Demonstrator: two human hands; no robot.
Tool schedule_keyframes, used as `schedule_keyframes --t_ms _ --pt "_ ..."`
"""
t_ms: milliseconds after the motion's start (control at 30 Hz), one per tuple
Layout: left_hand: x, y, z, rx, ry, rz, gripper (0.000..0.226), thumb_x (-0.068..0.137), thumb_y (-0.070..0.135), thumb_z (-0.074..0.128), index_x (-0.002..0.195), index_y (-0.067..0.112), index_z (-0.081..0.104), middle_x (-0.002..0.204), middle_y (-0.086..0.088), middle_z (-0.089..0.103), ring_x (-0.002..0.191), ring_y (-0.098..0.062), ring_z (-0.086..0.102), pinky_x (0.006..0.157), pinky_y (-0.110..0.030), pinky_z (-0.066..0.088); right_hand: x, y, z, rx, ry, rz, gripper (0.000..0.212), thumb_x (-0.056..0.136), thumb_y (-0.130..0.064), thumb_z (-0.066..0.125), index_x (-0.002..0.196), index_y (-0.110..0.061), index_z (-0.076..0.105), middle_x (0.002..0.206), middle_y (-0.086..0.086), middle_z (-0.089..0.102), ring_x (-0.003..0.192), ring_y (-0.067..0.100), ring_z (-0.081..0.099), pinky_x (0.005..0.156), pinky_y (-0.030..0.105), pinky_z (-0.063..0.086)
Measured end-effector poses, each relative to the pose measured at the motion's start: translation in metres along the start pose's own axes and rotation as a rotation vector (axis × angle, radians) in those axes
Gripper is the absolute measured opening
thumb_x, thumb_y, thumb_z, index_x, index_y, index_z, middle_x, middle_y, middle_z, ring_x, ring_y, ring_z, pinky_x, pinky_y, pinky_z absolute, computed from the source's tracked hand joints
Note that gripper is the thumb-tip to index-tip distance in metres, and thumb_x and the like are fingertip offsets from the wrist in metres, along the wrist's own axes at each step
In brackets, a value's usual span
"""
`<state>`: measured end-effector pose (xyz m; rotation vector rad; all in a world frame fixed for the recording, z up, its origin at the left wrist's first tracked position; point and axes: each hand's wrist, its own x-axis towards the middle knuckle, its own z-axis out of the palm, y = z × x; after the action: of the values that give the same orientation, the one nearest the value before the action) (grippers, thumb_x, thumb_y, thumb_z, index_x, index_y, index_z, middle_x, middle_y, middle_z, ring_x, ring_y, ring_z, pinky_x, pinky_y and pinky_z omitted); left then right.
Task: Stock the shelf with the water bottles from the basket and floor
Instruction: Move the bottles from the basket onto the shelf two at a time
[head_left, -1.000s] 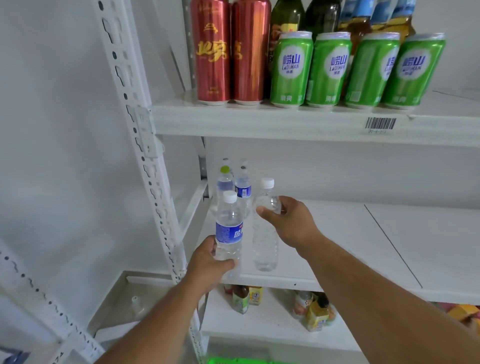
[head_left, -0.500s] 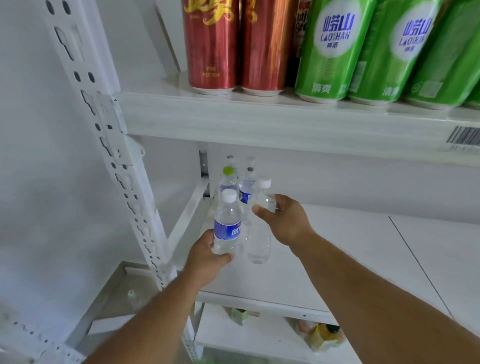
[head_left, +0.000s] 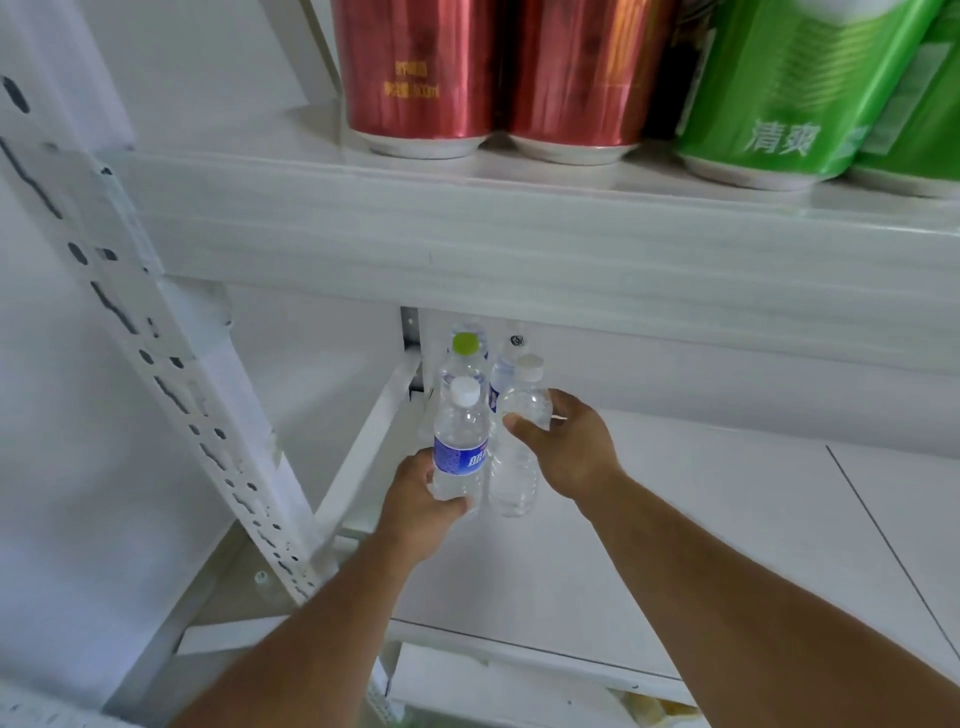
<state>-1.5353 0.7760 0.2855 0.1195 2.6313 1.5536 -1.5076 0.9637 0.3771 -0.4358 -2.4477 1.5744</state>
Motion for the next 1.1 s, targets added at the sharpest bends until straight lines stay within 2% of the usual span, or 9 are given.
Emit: schedule_keyframes --t_ms 67,133,267,400,733,833,933,1033,1100 --pt "0.007 -0.003 0.004 -0.015 -0.007 0.004 0.067 0.067 0.018 0.086 0.128 0.019 0.057 0.121 -0.002 0.058 0.111 -0.019 0.057 0.098 -0.041 0.05 0.002 0.005 0.004 -0.008 0.007 -0.02 0.019 0.077 -0.044 0.078 0.09 -0.04 0.065 0.089 -0.019 0.071 0.081 -0.002 0.066 0.073 0.023 0.052" --pt "0.014 -0.006 0.007 -0.017 0.0 0.007 0.068 0.068 0.018 0.086 0.129 0.019 0.056 0.123 -0.002 0.058 0.111 -0.018 0.056 0.098 -0.041 0.05 0.003 0.011 0.008 -0.006 0.016 -0.022 0.02 0.078 -0.044 0.078 0.093 -0.039 0.065 0.092 -0.019 0.07 0.085 -0.002 0.064 0.073 0.023 0.05" --pt "0.026 -0.014 0.011 -0.021 0.025 -0.011 0.072 0.067 0.021 0.087 0.131 0.02 0.055 0.124 0.002 0.057 0.111 -0.016 0.056 0.095 -0.035 0.049 0.005 0.02 0.015 0.024 0.024 -0.001 0.036 0.08 -0.043 0.076 0.114 -0.033 0.066 0.109 -0.015 0.069 0.104 0.006 0.062 0.09 0.029 0.051" --pt "0.036 -0.019 0.013 -0.023 0.036 -0.023 0.071 0.066 0.024 0.088 0.128 0.023 0.055 0.121 0.007 0.056 0.109 -0.015 0.055 0.089 -0.028 0.044 0.007 0.026 0.018 0.047 0.015 0.029 0.044 0.081 -0.042 0.076 0.123 -0.034 0.063 0.117 -0.015 0.067 0.112 0.005 0.059 0.096 0.032 0.05" --pt "0.05 -0.021 0.014 -0.046 -0.013 -0.006 0.07 0.066 0.025 0.086 0.128 0.029 0.053 0.124 0.01 0.059 0.113 -0.012 0.055 0.092 -0.031 0.047 0.014 0.028 0.024 0.046 0.012 -0.003 0.039 0.083 -0.041 0.074 0.12 -0.036 0.062 0.115 -0.019 0.066 0.11 0.0 0.058 0.087 0.02 0.044" --pt "0.05 -0.022 0.015 -0.056 -0.022 -0.01 0.071 0.067 0.025 0.085 0.129 0.031 0.052 0.126 0.01 0.057 0.115 -0.01 0.053 0.098 -0.039 0.05 0.013 0.03 0.024 0.059 0.009 0.007 0.045 0.083 -0.041 0.075 0.125 -0.035 0.06 0.117 -0.02 0.065 0.112 0.0 0.058 0.089 0.02 0.044" --pt "0.049 -0.024 0.015 -0.058 -0.031 -0.025 0.073 0.067 0.024 0.085 0.131 0.029 0.05 0.127 0.01 0.058 0.122 -0.013 0.053 0.1 -0.041 0.049 0.01 0.033 0.024 0.058 -0.012 0.021 0.051 0.083 -0.041 0.075 0.131 -0.036 0.057 0.121 -0.021 0.064 0.115 -0.001 0.056 0.09 0.017 0.043" --pt "0.045 -0.022 0.014 -0.044 -0.053 -0.036 0.08 0.068 0.025 0.086 0.137 0.03 0.046 0.136 0.008 0.054 0.124 -0.011 0.05 0.103 -0.038 0.047 0.008 0.04 0.025 0.047 -0.025 0.045 0.054 0.085 -0.038 0.074 0.135 -0.033 0.055 0.128 -0.018 0.062 0.122 0.003 0.054 0.098 0.024 0.044" --pt "0.04 -0.018 0.012 -0.044 -0.066 -0.042 0.083 0.069 0.025 0.085 0.14 0.03 0.043 0.14 0.006 0.051 0.129 -0.013 0.048 0.105 -0.037 0.045 0.006 0.041 0.024 0.028 -0.036 0.077 0.065 0.085 -0.039 0.074 0.144 -0.028 0.047 0.139 -0.012 0.056 0.13 0.007 0.05 0.103 0.028 0.044"
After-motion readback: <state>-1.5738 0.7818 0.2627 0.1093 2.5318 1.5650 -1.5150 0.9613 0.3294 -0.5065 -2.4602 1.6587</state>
